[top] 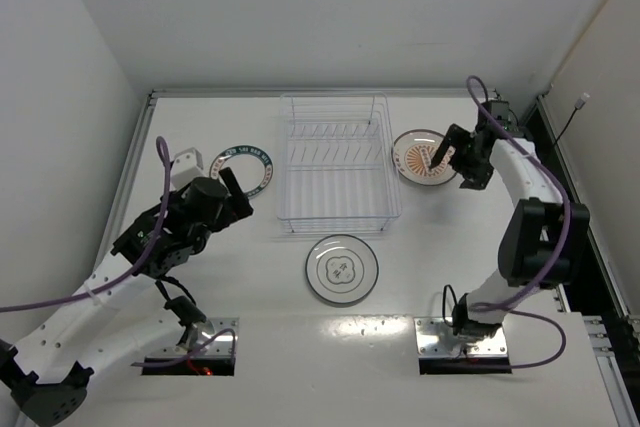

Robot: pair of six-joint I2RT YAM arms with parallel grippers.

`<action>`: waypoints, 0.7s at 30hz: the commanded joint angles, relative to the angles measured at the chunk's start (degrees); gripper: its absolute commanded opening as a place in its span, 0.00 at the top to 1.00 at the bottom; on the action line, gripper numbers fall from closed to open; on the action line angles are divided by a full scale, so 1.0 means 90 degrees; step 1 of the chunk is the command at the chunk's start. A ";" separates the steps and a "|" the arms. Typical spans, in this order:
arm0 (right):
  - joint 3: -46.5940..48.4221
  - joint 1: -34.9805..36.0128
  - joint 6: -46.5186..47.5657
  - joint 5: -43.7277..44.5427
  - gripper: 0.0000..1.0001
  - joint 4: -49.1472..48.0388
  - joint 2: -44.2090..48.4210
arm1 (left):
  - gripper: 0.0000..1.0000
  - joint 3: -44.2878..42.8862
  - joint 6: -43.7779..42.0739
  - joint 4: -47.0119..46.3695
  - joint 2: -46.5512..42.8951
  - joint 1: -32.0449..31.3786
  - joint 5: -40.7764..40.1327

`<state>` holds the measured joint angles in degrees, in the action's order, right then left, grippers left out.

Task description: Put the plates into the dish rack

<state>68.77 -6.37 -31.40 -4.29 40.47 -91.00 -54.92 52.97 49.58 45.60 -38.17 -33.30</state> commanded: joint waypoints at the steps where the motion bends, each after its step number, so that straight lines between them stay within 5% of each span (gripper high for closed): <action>1: 0.0707 -0.0395 -0.0661 -0.0468 0.10 -0.0307 -0.0744 | 0.00 -0.0256 0.0432 0.0223 -0.0048 0.0052 -0.0116; 11: 0.0405 -0.1166 -0.1882 -0.1944 0.22 -0.2075 -0.2485 | 0.00 -0.0538 0.0237 -0.0176 0.0557 0.0111 -0.1426; 16: 0.0707 -0.1226 -0.1882 -0.2392 0.32 -0.2357 -0.3422 | 0.00 -0.0724 -0.0152 -0.0421 0.1231 0.0500 -0.0989; 20: 0.0961 -0.1226 -0.1941 -0.2658 0.99 -0.2358 -0.4019 | 0.00 -0.0881 -0.0290 -0.0480 0.1836 0.0891 -0.0676; 21: 0.0962 -0.1226 -0.1941 -0.2658 1.00 -0.2242 -0.4020 | 0.00 -0.0968 -0.0387 -0.0567 0.1953 0.0960 -0.0598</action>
<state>76.77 -18.13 -48.93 -29.69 20.60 -123.74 -60.69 51.96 47.11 60.84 -31.55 -40.88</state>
